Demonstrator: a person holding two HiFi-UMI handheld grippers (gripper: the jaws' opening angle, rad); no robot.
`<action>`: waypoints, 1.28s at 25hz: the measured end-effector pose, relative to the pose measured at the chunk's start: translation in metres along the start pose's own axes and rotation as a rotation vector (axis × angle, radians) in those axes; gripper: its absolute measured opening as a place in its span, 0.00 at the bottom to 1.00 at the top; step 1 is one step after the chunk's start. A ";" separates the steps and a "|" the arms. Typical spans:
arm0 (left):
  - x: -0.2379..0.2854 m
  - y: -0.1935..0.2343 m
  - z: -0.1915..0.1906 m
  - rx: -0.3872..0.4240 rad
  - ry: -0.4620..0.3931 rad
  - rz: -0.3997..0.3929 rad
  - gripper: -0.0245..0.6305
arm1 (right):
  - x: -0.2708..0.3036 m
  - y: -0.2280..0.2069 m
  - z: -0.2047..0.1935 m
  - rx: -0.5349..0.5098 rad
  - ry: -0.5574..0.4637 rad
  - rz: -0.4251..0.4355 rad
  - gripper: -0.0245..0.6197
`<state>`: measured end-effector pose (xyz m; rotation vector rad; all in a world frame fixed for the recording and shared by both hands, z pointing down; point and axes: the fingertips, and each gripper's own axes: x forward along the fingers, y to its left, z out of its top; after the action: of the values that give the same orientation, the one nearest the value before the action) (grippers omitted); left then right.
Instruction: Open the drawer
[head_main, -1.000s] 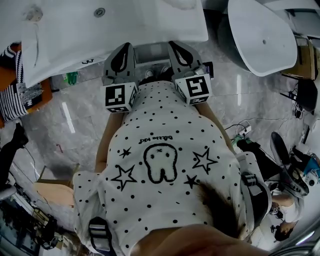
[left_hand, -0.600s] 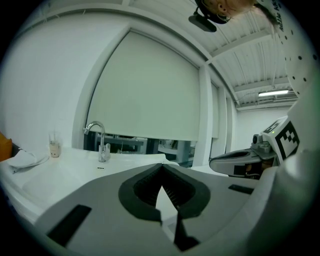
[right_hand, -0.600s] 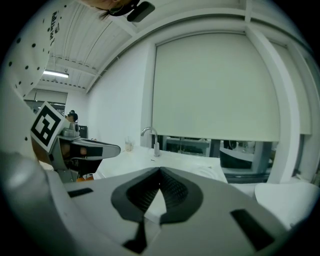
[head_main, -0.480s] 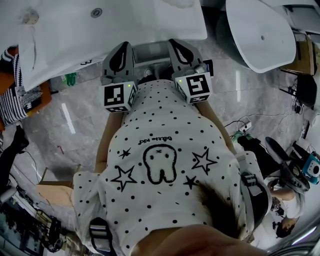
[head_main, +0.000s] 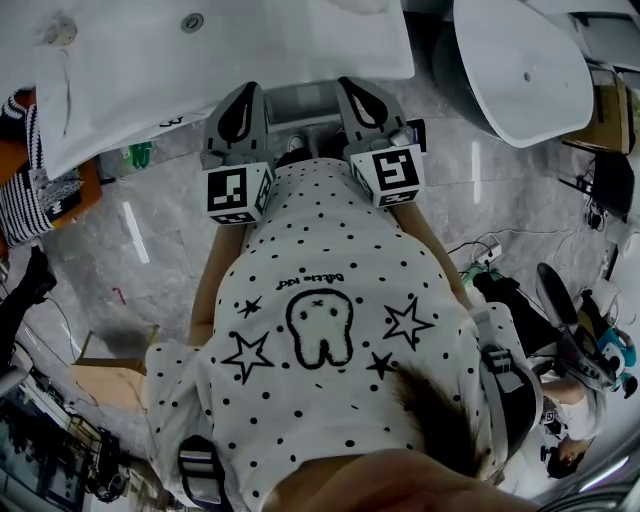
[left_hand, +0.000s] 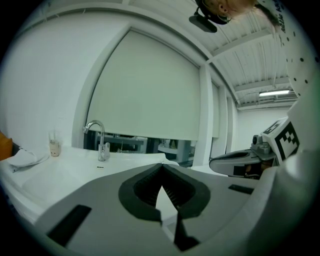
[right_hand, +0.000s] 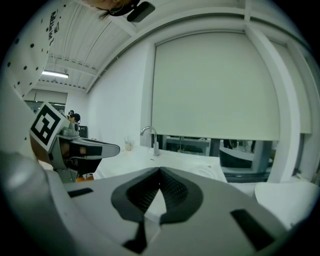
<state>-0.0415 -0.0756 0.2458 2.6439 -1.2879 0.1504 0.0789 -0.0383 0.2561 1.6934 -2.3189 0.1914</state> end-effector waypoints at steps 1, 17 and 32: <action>0.000 0.000 0.001 0.000 -0.001 0.003 0.04 | 0.000 -0.001 0.000 0.001 -0.001 -0.001 0.06; 0.003 -0.017 0.008 0.021 -0.023 -0.018 0.04 | -0.010 -0.010 -0.001 0.003 0.009 -0.010 0.06; 0.007 -0.017 0.011 0.015 -0.020 -0.030 0.04 | -0.010 -0.015 0.002 0.004 0.000 -0.023 0.06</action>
<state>-0.0240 -0.0727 0.2344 2.6824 -1.2581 0.1296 0.0953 -0.0346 0.2506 1.7214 -2.2993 0.1910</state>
